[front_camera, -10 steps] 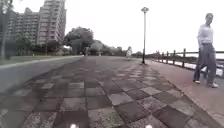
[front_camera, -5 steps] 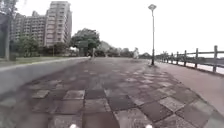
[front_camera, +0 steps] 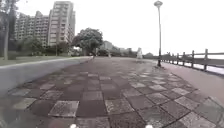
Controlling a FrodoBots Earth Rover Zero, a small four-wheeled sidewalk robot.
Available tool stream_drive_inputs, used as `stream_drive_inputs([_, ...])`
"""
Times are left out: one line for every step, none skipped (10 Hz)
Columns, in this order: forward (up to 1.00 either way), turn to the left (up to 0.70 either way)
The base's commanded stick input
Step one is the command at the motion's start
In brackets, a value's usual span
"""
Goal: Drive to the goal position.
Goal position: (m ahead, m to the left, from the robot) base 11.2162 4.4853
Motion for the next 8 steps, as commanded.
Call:
stream_drive_inputs([1.00,0.00])
stream_drive_inputs([1.00,0.00])
stream_drive_inputs([1.00,0.00])
stream_drive_inputs([1.00,0.00])
stream_drive_inputs([1.00,0.00])
stream_drive_inputs([1.00,0.00])
stream_drive_inputs([1.00,0.00])
stream_drive_inputs([1.00,0.00])
